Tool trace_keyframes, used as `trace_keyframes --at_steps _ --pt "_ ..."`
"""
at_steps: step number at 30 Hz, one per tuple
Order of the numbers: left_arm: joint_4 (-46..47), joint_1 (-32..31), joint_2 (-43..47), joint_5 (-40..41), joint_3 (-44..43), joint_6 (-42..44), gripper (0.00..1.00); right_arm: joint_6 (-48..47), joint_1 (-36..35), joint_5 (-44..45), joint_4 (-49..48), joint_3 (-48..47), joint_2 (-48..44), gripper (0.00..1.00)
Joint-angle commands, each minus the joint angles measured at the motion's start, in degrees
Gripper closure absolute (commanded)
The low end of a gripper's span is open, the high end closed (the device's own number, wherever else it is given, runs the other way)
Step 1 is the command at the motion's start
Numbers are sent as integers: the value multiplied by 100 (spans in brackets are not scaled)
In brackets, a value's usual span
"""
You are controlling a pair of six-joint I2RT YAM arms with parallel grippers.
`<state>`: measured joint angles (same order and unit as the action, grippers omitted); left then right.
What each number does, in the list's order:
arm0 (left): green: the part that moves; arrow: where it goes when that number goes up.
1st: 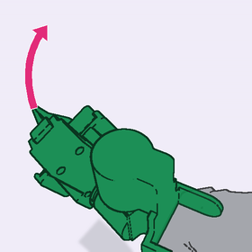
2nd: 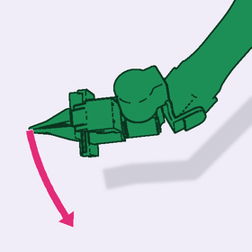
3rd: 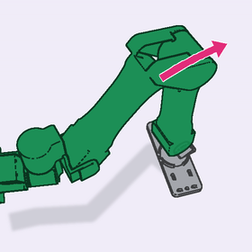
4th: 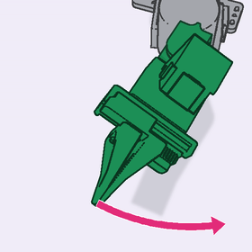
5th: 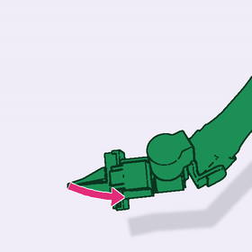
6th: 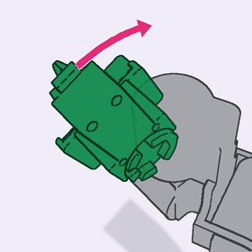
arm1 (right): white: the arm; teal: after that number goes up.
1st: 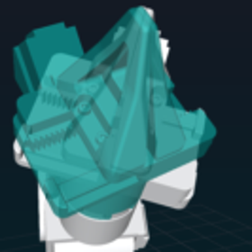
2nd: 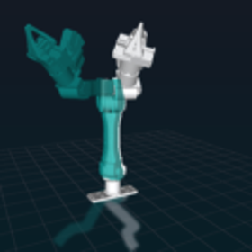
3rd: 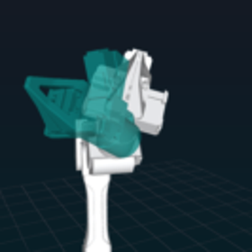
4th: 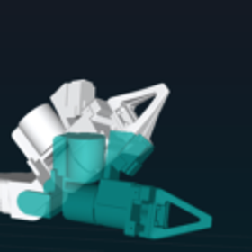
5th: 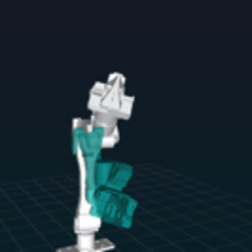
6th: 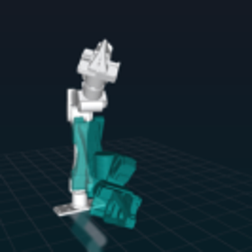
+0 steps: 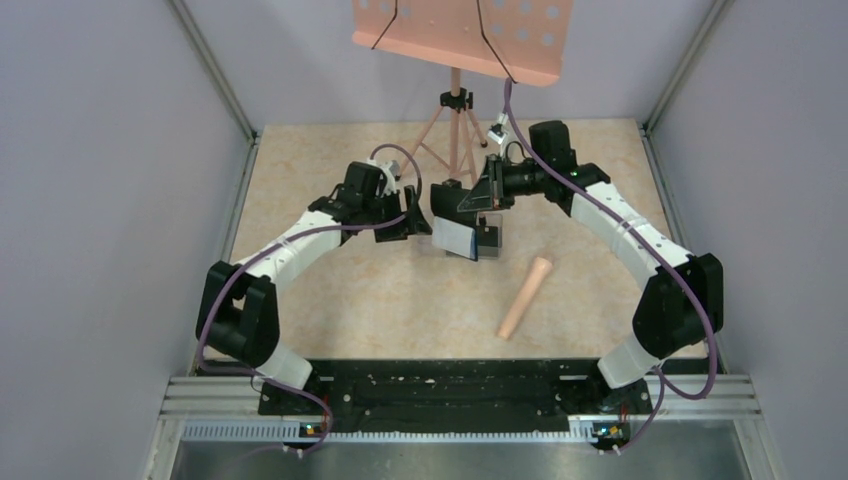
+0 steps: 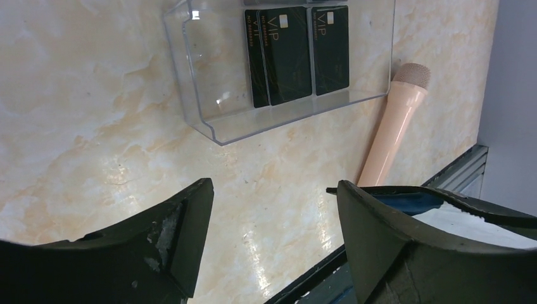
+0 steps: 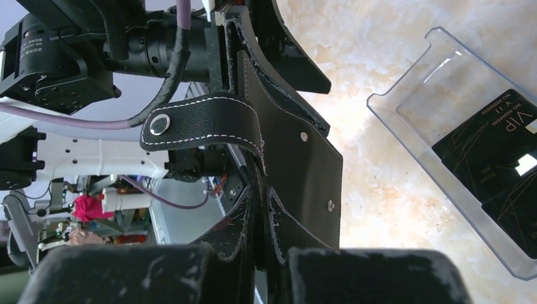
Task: Put the credit cards into the card holder
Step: Turn over the card slot in the card holder.
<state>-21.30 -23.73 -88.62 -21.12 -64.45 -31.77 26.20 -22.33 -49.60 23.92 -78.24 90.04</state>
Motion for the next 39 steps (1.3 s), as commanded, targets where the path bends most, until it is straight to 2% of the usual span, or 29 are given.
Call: trace_keyframes --at_steps 1,6,14,32,39 --pt "334 -42 52 -462 -170 69 25 60 51 -73 -241 22 -80 100" --pt "507 -44 210 -946 34 119 32 70 42 -7 -248 92 -51 100" --pt "486 -36 455 -964 195 136 36 53 49 -11 -242 204 -58 100" --pt "1329 194 562 -1635 327 -323 31 27 53 -733 -267 216 4 100" --pt "1780 477 774 -1820 638 -671 28 394 56 -813 -522 258 39 100"
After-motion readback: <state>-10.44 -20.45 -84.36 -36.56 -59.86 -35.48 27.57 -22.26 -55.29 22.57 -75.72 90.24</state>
